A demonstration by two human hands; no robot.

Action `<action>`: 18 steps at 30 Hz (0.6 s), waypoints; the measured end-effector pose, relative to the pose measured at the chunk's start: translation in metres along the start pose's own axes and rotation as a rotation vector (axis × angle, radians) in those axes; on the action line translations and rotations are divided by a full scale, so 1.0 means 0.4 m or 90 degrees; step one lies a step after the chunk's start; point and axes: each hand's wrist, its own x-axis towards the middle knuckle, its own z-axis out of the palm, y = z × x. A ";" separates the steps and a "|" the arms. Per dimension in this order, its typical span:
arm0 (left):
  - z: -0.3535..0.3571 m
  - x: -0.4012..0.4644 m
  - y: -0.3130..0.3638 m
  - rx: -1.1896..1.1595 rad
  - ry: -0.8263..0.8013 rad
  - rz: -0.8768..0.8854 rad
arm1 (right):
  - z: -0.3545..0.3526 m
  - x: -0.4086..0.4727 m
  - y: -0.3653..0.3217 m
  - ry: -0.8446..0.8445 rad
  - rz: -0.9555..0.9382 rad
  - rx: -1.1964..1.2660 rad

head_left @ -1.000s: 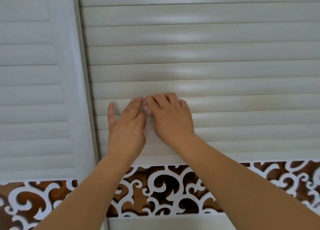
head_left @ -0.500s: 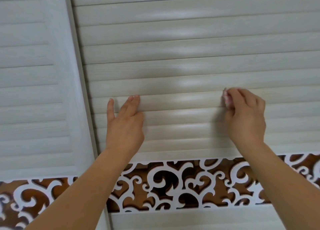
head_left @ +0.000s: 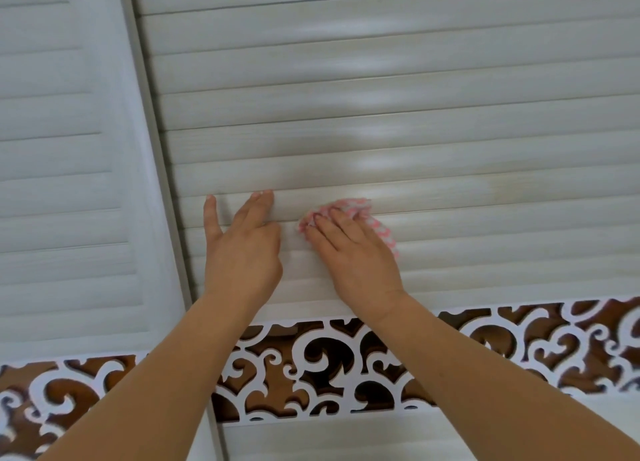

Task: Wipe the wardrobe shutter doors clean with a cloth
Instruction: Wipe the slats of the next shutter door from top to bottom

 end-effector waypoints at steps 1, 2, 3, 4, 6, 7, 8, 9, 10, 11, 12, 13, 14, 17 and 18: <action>0.001 0.001 0.000 0.002 0.000 0.000 | -0.002 -0.006 0.013 -0.002 -0.016 -0.013; 0.001 0.000 0.002 0.005 -0.002 -0.001 | -0.006 -0.013 0.025 -0.001 -0.024 -0.019; 0.000 0.000 0.004 0.006 -0.006 -0.003 | -0.009 -0.020 0.039 0.001 -0.025 -0.022; -0.002 -0.002 0.004 0.008 -0.014 -0.006 | -0.015 -0.026 0.052 0.000 -0.017 -0.026; -0.005 -0.005 0.007 0.015 -0.028 -0.012 | -0.029 -0.042 0.081 -0.003 0.010 -0.027; -0.007 -0.006 0.008 0.017 -0.034 -0.015 | -0.037 -0.051 0.098 -0.001 0.025 -0.023; -0.010 -0.006 0.010 0.018 -0.041 -0.018 | -0.046 -0.063 0.116 0.000 0.043 -0.021; -0.013 -0.007 0.012 0.020 -0.050 -0.023 | -0.056 -0.076 0.137 0.000 0.064 -0.021; -0.016 -0.008 0.014 0.023 -0.060 -0.029 | -0.068 -0.090 0.157 -0.003 0.088 -0.019; -0.019 -0.008 0.016 0.025 -0.068 -0.035 | -0.080 -0.106 0.177 -0.002 0.115 -0.019; -0.021 -0.009 0.018 0.023 -0.070 -0.042 | -0.093 -0.122 0.196 -0.001 0.143 -0.015; -0.021 -0.009 0.022 0.019 -0.064 -0.049 | -0.105 -0.137 0.213 0.005 0.173 -0.007; -0.021 -0.009 0.026 0.017 -0.058 -0.054 | -0.115 -0.150 0.227 0.013 0.206 0.004; -0.016 -0.006 0.044 0.020 -0.045 -0.060 | -0.128 -0.160 0.232 0.042 0.296 0.028; -0.012 -0.005 0.053 0.013 -0.037 -0.054 | -0.125 -0.150 0.219 0.045 0.309 0.038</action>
